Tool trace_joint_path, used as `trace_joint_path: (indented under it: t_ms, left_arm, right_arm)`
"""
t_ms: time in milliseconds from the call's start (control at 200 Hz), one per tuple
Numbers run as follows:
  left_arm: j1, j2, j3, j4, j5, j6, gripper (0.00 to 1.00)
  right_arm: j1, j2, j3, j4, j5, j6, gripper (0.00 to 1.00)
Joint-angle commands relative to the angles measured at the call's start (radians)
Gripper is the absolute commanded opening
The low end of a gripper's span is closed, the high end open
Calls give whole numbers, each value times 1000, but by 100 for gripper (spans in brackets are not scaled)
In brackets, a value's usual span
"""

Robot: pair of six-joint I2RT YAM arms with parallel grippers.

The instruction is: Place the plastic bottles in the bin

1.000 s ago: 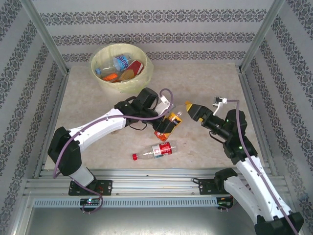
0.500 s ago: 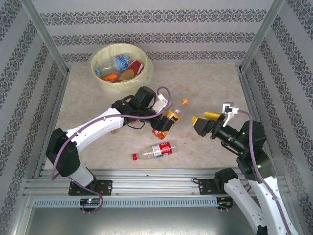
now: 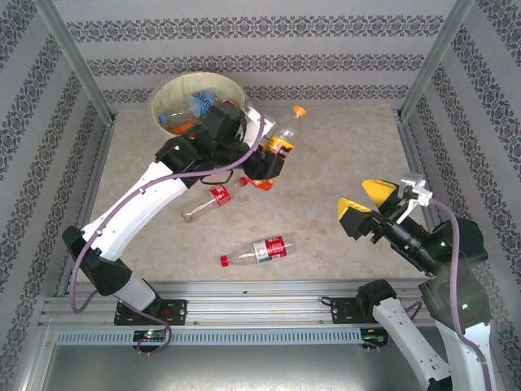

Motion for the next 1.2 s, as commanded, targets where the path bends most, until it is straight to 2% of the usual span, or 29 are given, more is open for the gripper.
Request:
trace_joint_path:
  t_ms: [0, 205, 450, 545, 754, 1194]
  left_arm:
    - [24, 27, 123, -108, -128, 12, 58]
    - [78, 130, 376, -228, -313, 73, 57]
    - [204, 259, 595, -324, -421, 181, 57]
    - [243, 282, 607, -311, -479, 233, 57]
    - [255, 313, 571, -257, -612, 379, 57]
    - [268, 344, 463, -176, -691, 452, 63]
  right_arm:
    - [9, -11, 38, 14, 18, -21, 98]
    - [9, -16, 50, 29, 13, 5, 98]
    - [9, -23, 52, 31, 0, 28, 98]
    - [9, -28, 40, 30, 0, 35, 98]
    - [9, -35, 32, 5, 14, 37, 98]
    - [9, -60, 24, -27, 25, 38, 98]
